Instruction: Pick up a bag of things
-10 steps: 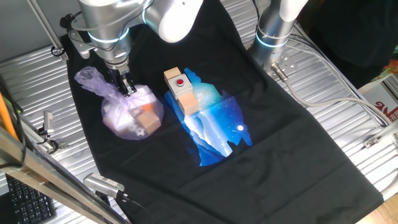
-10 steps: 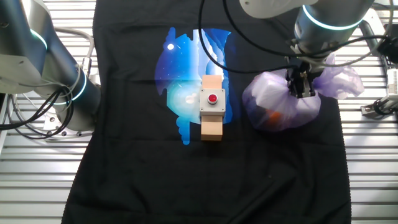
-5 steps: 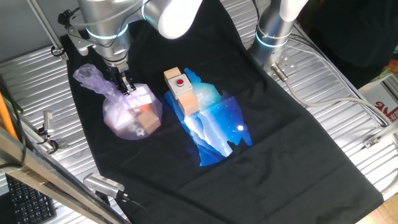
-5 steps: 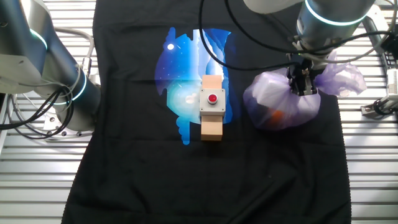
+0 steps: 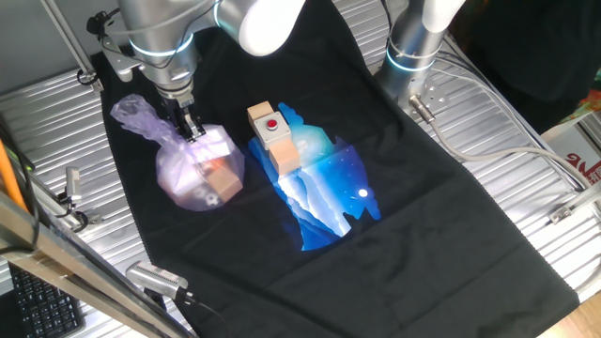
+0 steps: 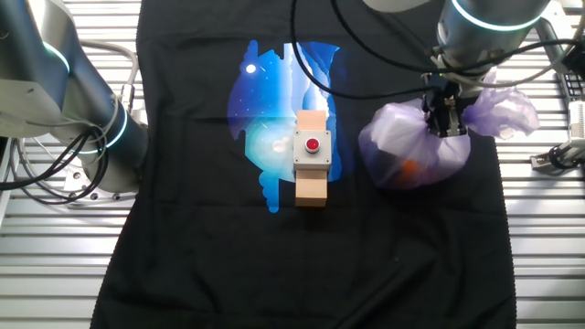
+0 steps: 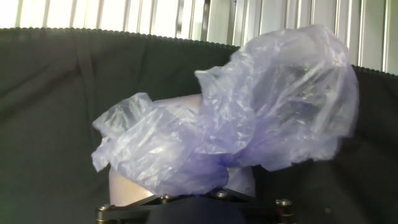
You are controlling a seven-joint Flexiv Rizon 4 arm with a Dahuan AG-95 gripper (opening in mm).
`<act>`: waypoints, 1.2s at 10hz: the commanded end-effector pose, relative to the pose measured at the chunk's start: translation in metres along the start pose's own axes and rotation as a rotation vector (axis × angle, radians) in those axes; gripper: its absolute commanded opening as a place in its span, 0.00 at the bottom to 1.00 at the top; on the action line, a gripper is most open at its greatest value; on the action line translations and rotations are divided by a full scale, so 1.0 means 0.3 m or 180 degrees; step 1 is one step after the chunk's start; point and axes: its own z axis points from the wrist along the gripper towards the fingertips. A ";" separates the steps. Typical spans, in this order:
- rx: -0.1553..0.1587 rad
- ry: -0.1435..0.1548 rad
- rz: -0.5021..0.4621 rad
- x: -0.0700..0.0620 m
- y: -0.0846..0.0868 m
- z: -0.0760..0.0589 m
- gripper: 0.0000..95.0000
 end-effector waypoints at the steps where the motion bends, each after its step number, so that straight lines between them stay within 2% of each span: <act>1: -0.0002 -0.0002 0.0005 0.001 0.001 -0.005 0.00; 7: 0.0003 0.0001 0.0016 0.002 0.004 -0.018 0.00; 9: 0.0032 0.0019 0.0040 0.003 0.005 -0.020 0.00; 12: 0.0017 0.0005 0.0073 0.004 0.007 -0.029 0.00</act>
